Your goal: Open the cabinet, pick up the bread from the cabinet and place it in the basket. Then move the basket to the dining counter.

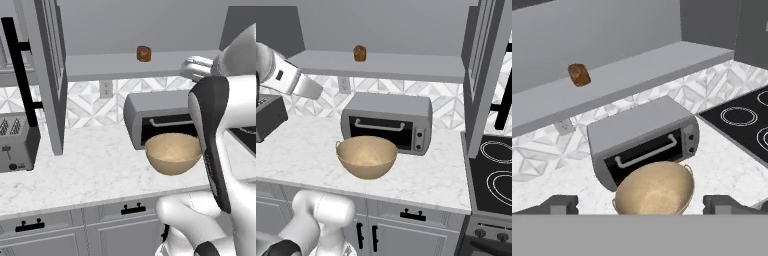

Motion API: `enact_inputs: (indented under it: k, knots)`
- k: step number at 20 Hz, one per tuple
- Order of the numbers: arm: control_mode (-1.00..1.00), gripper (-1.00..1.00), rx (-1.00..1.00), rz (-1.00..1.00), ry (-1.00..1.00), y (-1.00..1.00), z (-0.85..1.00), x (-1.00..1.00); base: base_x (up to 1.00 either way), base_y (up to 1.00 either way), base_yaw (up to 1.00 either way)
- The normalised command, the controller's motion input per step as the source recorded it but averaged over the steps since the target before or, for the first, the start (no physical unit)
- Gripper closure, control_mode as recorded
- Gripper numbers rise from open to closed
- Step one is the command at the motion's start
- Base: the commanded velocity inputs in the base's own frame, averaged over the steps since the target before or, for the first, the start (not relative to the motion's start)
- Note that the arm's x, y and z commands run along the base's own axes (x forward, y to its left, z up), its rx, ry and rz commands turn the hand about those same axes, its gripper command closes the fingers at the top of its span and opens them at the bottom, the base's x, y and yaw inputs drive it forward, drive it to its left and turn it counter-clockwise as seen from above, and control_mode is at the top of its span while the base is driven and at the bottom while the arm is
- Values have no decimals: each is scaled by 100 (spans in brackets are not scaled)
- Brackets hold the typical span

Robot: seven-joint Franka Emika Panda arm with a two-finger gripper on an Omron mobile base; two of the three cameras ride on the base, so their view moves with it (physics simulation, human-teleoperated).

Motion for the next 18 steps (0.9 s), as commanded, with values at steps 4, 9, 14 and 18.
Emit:
enact_inputs:
  k: [4,9,14,18]
  knots:
    - [-100,-100,-6,14,13,2,2,95,0,0,0]
    - [-100,-100,-2,16,2,4,-29,59,0,0,0]
    - [-100,-100,0,13,-20,2,-6,89,0,0,0]
    - [-100,-100,-2,11,-18,2,0,86,0,0,0]
